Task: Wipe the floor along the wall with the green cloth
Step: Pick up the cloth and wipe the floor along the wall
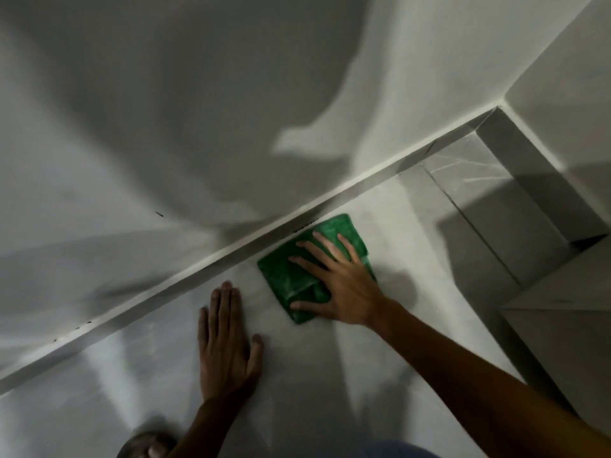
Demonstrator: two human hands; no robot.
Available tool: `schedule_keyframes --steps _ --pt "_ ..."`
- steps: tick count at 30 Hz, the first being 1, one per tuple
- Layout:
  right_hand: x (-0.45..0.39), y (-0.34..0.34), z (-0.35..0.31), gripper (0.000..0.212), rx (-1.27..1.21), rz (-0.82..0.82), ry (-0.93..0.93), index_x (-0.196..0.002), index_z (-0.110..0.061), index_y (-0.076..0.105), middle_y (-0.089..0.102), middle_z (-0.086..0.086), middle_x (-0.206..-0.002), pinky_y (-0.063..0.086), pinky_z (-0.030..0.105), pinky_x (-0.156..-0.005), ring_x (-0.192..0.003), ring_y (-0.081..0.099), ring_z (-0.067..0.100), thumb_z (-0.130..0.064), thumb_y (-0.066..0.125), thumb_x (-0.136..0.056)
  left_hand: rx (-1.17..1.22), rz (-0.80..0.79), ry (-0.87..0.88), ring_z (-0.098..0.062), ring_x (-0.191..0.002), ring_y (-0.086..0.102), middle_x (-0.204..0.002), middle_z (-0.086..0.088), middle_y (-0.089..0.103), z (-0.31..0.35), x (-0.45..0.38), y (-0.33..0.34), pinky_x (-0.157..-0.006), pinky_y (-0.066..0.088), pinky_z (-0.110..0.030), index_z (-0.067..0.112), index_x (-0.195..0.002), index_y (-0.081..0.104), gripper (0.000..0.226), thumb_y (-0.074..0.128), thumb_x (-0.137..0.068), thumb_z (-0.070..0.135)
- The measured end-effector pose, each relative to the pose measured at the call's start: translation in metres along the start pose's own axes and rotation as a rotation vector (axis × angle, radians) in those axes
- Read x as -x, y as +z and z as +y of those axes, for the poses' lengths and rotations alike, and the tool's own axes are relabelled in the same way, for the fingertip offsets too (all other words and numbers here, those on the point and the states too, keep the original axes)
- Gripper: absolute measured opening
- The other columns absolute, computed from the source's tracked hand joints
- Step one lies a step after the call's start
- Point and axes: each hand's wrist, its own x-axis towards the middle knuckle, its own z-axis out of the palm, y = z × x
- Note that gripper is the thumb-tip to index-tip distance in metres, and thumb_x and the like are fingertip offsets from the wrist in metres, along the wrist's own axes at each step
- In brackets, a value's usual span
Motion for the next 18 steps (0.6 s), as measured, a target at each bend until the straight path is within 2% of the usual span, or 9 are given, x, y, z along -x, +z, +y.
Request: schedule_keyframes --steps 3,7,10,13,15,18 --pt "-0.017 -0.002 0.009 0.080 0.029 -0.020 -0.038 -0.168 -0.039 0.038 0.029 -0.002 -0.182 0.008 0.066 -0.137 -0.172 0.015 0.029 -0.082 0.044 -0.101 0.015 -0.005 -0.007 -0.029 -0.174 0.011 -0.187 -0.013 0.014 0.000 0.000 0.001 -0.141 0.010 -0.056 0.005 -0.175 0.021 0.095 0.046 -0.091 0.043" --pt "-0.018 0.002 0.015 0.062 0.039 0.053 -0.042 -0.167 -0.036 0.042 0.035 -0.004 -0.180 0.008 0.060 -0.139 -0.171 0.020 0.026 -0.064 0.036 -0.112 0.005 -0.014 -0.003 -0.029 -0.175 0.009 -0.187 -0.012 0.014 0.000 -0.001 0.000 -0.141 0.009 -0.055 0.005 -0.175 0.020 0.095 0.046 -0.092 0.043" --pt "-0.015 0.007 0.017 0.056 0.032 0.154 0.055 -0.164 -0.033 0.048 0.041 -0.003 -0.177 0.018 0.061 -0.137 -0.169 0.028 0.026 -0.056 0.038 -0.114 0.015 -0.010 -0.002 -0.028 -0.175 0.009 -0.187 -0.012 0.014 0.001 -0.001 -0.001 -0.142 0.005 -0.052 0.005 -0.175 0.021 0.094 0.046 -0.093 0.043" --pt "-0.006 0.013 0.016 0.049 -0.009 0.344 0.197 -0.156 -0.025 0.060 0.053 0.001 -0.170 0.028 0.061 -0.134 -0.164 0.040 0.029 -0.048 0.047 -0.115 0.016 -0.016 0.008 -0.028 -0.175 0.008 -0.187 -0.012 0.012 -0.001 -0.001 0.000 -0.142 0.003 -0.051 0.005 -0.175 0.020 0.092 0.045 -0.095 0.043" --pt "0.000 0.013 0.010 0.044 -0.053 0.404 0.245 -0.148 -0.020 0.067 0.059 0.001 -0.165 0.028 0.058 -0.135 -0.162 0.044 0.029 -0.043 0.049 -0.115 0.030 -0.037 0.019 -0.029 -0.175 0.006 -0.187 -0.012 0.010 -0.003 -0.002 0.000 -0.141 0.003 -0.052 0.006 -0.175 0.019 0.091 0.044 -0.097 0.044" --pt "0.019 0.009 -0.009 0.049 -0.160 0.345 0.290 -0.151 -0.021 0.063 0.060 0.000 -0.164 0.018 0.049 -0.139 -0.164 0.037 0.019 -0.045 0.042 -0.115 0.018 -0.065 0.056 -0.030 -0.175 0.004 -0.187 -0.013 0.009 -0.005 -0.002 -0.006 -0.141 0.001 -0.052 0.007 -0.175 0.018 0.088 0.043 -0.100 0.044"
